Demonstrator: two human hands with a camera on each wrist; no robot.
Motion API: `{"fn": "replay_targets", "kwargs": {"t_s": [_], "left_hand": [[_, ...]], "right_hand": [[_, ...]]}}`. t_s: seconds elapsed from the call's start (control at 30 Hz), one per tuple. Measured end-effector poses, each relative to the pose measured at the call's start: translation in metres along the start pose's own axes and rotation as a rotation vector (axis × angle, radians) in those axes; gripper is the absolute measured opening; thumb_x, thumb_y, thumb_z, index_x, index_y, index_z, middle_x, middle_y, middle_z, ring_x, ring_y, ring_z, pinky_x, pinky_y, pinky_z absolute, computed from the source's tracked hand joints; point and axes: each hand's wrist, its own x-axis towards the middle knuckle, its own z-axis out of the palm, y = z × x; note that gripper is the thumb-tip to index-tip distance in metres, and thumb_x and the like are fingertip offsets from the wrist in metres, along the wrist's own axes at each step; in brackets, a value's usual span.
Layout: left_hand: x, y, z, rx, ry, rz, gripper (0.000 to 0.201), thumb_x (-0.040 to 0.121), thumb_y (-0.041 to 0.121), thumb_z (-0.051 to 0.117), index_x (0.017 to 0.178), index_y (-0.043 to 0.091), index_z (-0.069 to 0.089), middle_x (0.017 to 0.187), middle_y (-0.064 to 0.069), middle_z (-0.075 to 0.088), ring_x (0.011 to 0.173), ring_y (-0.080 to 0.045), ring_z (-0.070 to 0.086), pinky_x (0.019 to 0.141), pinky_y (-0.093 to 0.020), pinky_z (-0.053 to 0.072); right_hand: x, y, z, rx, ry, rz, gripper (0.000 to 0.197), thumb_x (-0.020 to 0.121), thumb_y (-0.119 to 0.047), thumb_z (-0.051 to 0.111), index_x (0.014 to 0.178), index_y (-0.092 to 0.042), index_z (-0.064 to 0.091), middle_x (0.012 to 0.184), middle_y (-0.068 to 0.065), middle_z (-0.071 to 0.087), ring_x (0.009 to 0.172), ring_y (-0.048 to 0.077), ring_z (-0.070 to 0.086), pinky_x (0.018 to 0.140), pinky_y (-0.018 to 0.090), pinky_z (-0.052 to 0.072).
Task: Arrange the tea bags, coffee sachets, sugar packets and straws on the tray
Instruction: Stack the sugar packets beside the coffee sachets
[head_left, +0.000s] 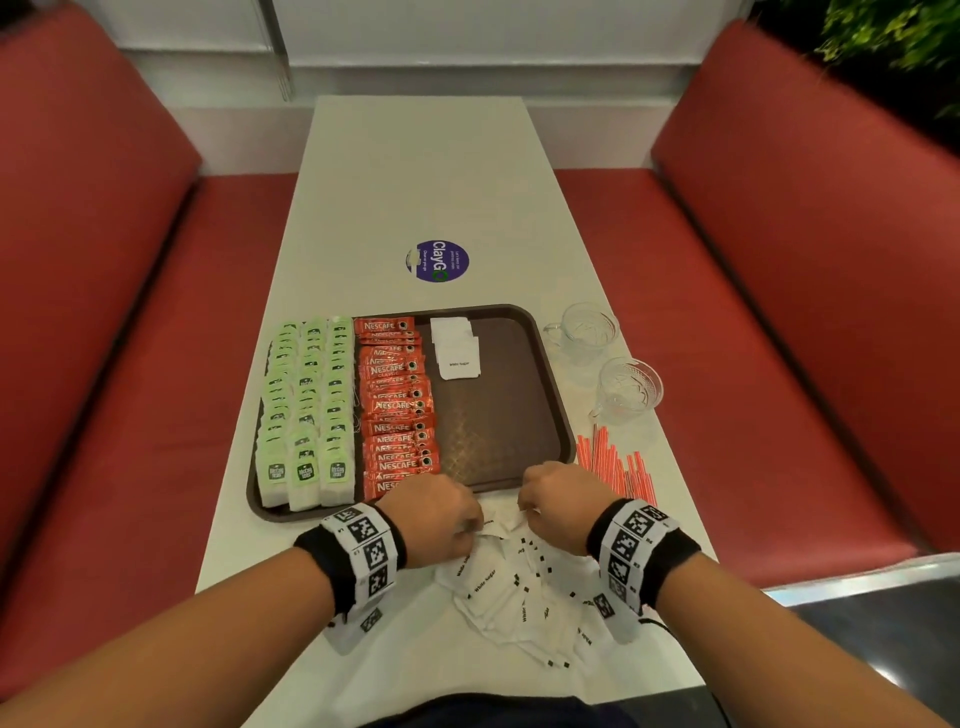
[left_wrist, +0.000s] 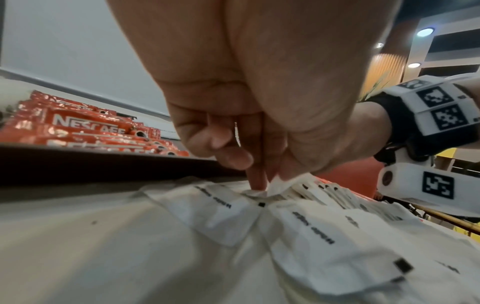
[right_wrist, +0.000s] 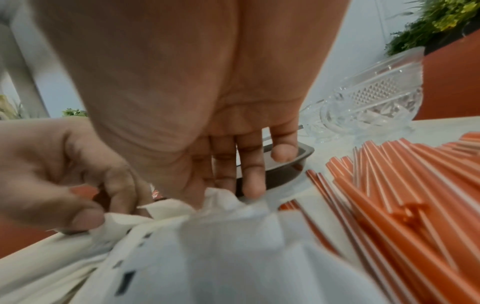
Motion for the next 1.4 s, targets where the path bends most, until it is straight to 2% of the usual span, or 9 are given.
{"fn": "replay_targets", "kwargs": {"t_s": [0.2, 0.33, 0.47, 0.6, 0.77, 0.87, 0.97, 1.2, 1.4], "left_hand": [[0.0, -0.012, -0.005, -0.26, 0.202, -0.145, 0.019, 0.098, 0.028, 0.049, 0.101, 0.026, 0.067, 0.091, 0.011, 0.068, 0.079, -0.007, 0.06, 0.075, -0.026, 0.049], [0.002, -0.021, -0.017, -0.391, 0.318, -0.217, 0.016, 0.101, 0.027, 0.049, 0.104, 0.026, 0.065, 0.091, 0.013, 0.067, 0.081, -0.005, 0.06, 0.075, -0.025, 0.049], [0.003, -0.027, -0.027, -0.423, 0.385, -0.228, 0.014, 0.102, 0.027, 0.05, 0.1, 0.028, 0.064, 0.081, 0.016, 0.063, 0.071, 0.002, 0.056, 0.065, -0.019, 0.042], [0.006, -0.029, -0.036, -0.431, 0.432, -0.197, 0.013, 0.101, 0.027, 0.052, 0.099, 0.029, 0.065, 0.081, 0.015, 0.063, 0.072, 0.002, 0.055, 0.065, -0.019, 0.039], [0.009, -0.031, -0.043, -0.642, 0.573, -0.228, 0.012, 0.092, 0.032, 0.068, 0.104, 0.034, 0.064, 0.083, 0.016, 0.064, 0.071, 0.001, 0.056, 0.064, -0.011, 0.042], [0.016, -0.035, -0.045, -0.746, 0.547, -0.289, 0.026, 0.086, 0.028, 0.076, 0.107, 0.033, 0.062, 0.09, 0.016, 0.067, 0.075, 0.003, 0.059, 0.067, -0.013, 0.046], [0.032, -0.048, -0.047, -0.735, 0.557, -0.369, 0.024, 0.086, 0.026, 0.076, 0.103, 0.034, 0.059, 0.089, 0.014, 0.068, 0.075, 0.003, 0.061, 0.068, -0.015, 0.047], [0.088, -0.103, -0.05, -0.643, 0.484, -0.694, 0.038, 0.077, 0.031, 0.083, 0.102, 0.028, 0.055, 0.081, 0.008, 0.066, 0.078, -0.011, 0.063, 0.07, -0.029, 0.048], [0.119, -0.125, -0.058, -0.555, 0.373, -0.774, 0.047, 0.073, 0.035, 0.086, 0.104, 0.026, 0.052, 0.092, 0.005, 0.064, 0.087, -0.017, 0.062, 0.072, -0.031, 0.046]], "right_hand": [[0.001, -0.001, -0.007, 0.224, 0.064, 0.101, 0.02, 0.095, -0.001, 0.037, 0.101, -0.017, 0.047, 0.083, 0.0, 0.055, 0.08, 0.024, 0.057, 0.062, 0.029, 0.04], [0.003, 0.002, -0.015, 0.372, 0.175, 0.15, 0.028, 0.096, -0.002, 0.032, 0.114, -0.008, 0.053, 0.103, 0.013, 0.065, 0.092, 0.03, 0.062, 0.083, 0.044, 0.053], [0.003, 0.003, -0.022, 0.529, 0.301, 0.042, 0.017, 0.1, -0.015, 0.039, 0.089, -0.011, 0.051, 0.077, 0.008, 0.059, 0.069, 0.025, 0.055, 0.071, 0.05, 0.049], [0.013, -0.002, -0.03, 0.531, 0.34, -0.009, 0.022, 0.093, -0.043, 0.061, 0.095, -0.022, 0.055, 0.077, -0.007, 0.06, 0.068, 0.01, 0.057, 0.061, 0.029, 0.046], [0.032, 0.0, -0.036, 0.588, 0.362, -0.038, 0.018, 0.095, -0.026, 0.061, 0.079, -0.026, 0.053, 0.071, -0.008, 0.058, 0.062, 0.004, 0.053, 0.056, 0.017, 0.039], [0.04, 0.001, -0.042, 0.618, 0.409, -0.046, 0.029, 0.096, -0.023, 0.062, 0.073, -0.035, 0.048, 0.067, -0.012, 0.055, 0.059, 0.0, 0.051, 0.055, 0.013, 0.037], [0.053, 0.009, -0.044, 0.609, 0.387, 0.003, 0.011, 0.099, -0.027, 0.056, 0.091, -0.023, 0.06, 0.077, -0.006, 0.062, 0.068, 0.009, 0.056, 0.062, 0.024, 0.043], [0.092, 0.037, -0.055, 0.532, 0.386, 0.104, 0.026, 0.105, -0.024, 0.042, 0.097, -0.008, 0.06, 0.097, 0.006, 0.06, 0.088, 0.023, 0.056, 0.081, 0.034, 0.043], [0.121, 0.046, -0.065, 0.538, 0.372, 0.153, 0.026, 0.105, -0.027, 0.038, 0.088, -0.013, 0.051, 0.087, 0.005, 0.057, 0.081, 0.023, 0.053, 0.071, 0.031, 0.035]]}}
